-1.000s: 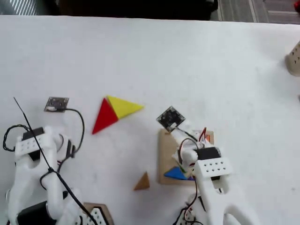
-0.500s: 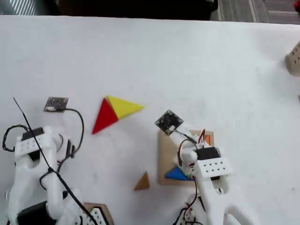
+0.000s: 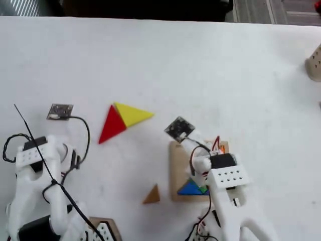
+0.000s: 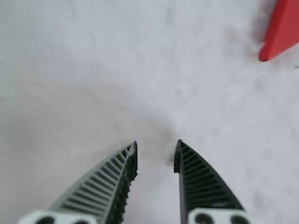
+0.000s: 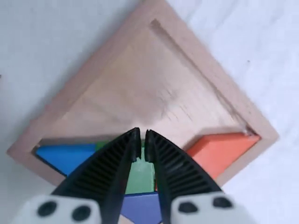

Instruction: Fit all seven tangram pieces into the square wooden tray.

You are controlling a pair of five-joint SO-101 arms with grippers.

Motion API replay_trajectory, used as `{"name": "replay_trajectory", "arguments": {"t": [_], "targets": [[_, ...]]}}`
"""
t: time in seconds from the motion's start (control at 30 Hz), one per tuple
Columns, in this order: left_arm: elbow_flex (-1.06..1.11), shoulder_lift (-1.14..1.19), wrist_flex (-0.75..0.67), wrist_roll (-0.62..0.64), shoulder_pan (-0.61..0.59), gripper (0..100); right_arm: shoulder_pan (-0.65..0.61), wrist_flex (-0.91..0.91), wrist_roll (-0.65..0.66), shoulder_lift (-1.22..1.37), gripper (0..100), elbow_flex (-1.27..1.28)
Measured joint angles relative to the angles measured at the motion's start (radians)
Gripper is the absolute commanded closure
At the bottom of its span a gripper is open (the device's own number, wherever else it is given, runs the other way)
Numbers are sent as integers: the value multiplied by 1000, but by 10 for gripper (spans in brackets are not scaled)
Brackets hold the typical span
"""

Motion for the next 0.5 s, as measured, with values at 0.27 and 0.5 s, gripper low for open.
{"name": "replay_trajectory", "arguments": {"t": [0.27,0.5], "targets": [[0,0,0,0,0,861,109,2,-40,0,981,-21],[0,0,0,0,0,861,132,-48,-44,2,979,34]]}}
